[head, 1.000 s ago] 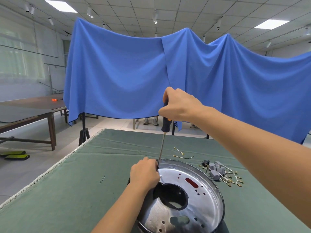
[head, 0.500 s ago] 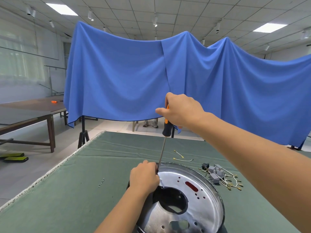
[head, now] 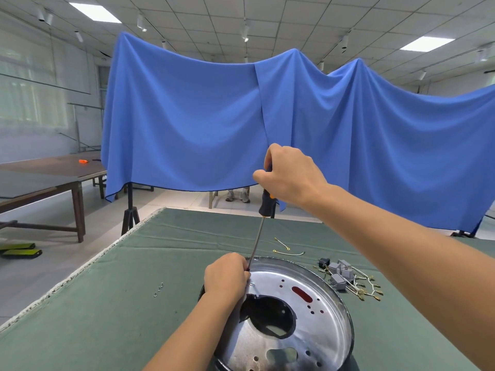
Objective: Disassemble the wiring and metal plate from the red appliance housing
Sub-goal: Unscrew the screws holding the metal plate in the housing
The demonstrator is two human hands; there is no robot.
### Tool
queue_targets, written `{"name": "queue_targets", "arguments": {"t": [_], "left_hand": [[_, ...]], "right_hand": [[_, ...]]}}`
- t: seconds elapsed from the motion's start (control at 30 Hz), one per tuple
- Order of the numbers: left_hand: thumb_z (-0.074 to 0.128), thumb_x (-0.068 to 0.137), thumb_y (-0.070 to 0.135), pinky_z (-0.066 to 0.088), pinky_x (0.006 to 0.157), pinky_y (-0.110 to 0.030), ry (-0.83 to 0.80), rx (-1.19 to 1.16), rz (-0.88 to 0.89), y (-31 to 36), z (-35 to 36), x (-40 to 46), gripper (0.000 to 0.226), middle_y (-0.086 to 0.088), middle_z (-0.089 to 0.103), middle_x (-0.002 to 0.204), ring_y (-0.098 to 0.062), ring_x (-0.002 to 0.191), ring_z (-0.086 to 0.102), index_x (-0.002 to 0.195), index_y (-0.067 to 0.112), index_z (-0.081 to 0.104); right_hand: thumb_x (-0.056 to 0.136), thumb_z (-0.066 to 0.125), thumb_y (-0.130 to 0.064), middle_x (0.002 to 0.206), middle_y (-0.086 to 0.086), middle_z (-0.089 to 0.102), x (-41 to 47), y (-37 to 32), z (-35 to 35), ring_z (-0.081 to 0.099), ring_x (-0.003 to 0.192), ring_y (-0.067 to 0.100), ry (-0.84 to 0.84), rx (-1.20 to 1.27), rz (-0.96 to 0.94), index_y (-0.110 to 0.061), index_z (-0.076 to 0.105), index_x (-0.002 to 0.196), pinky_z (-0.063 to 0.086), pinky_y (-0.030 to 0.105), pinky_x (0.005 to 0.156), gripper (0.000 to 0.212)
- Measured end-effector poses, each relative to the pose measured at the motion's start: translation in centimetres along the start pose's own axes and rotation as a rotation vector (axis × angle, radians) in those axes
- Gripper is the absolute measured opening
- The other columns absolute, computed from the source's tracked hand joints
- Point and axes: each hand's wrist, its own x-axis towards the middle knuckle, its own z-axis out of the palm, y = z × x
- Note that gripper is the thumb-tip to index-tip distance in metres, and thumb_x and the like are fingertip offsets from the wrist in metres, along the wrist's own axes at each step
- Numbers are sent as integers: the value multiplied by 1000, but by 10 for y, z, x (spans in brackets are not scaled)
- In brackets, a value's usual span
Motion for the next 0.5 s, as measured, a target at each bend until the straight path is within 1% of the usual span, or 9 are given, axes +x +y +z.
{"name": "queue_targets", "arguments": {"t": [0.13,0.2,0.3,0.4,0.5], "left_hand": [[56,87,25,40,64,-25,-1,8,-12,2,0,2,15,0,69,87,-22,88,63,87,19,70],[56,88,24,40,64,-26,5,14,-17,3,0,3,15,1,69,88,-22,89,63,89,20,71],[56,87,21,42,67,-27,5,21,-16,4,0,3,16,1,69,92,-22,90,63,91,22,71],[53,82,13,46,68,-28,2,33,-14,5,-2,1,20,0,70,88,-23,86,64,87,21,71],[50,78,8,46,67,-27,1,43,-9,5,-3,-1,23,0,69,82,-22,82,64,79,19,70]], "right_hand": [[84,52,-29,92,7,56,-1,2,-2,56,81,30,58,17,-17,-7,53,94,43,35,65,24],[84,52,-30,92,6,55,2,4,-8,55,81,29,87,35,-16,-8,53,94,40,34,64,24],[83,53,-30,91,5,55,4,8,-16,55,81,28,126,41,-6,-9,54,93,41,34,63,23],[82,55,-27,91,5,54,-2,16,-15,55,78,29,219,29,-3,-9,52,93,42,35,64,21],[82,57,-24,93,4,54,-12,29,-7,55,75,31,311,36,-7,-10,51,94,40,34,66,19]]}}
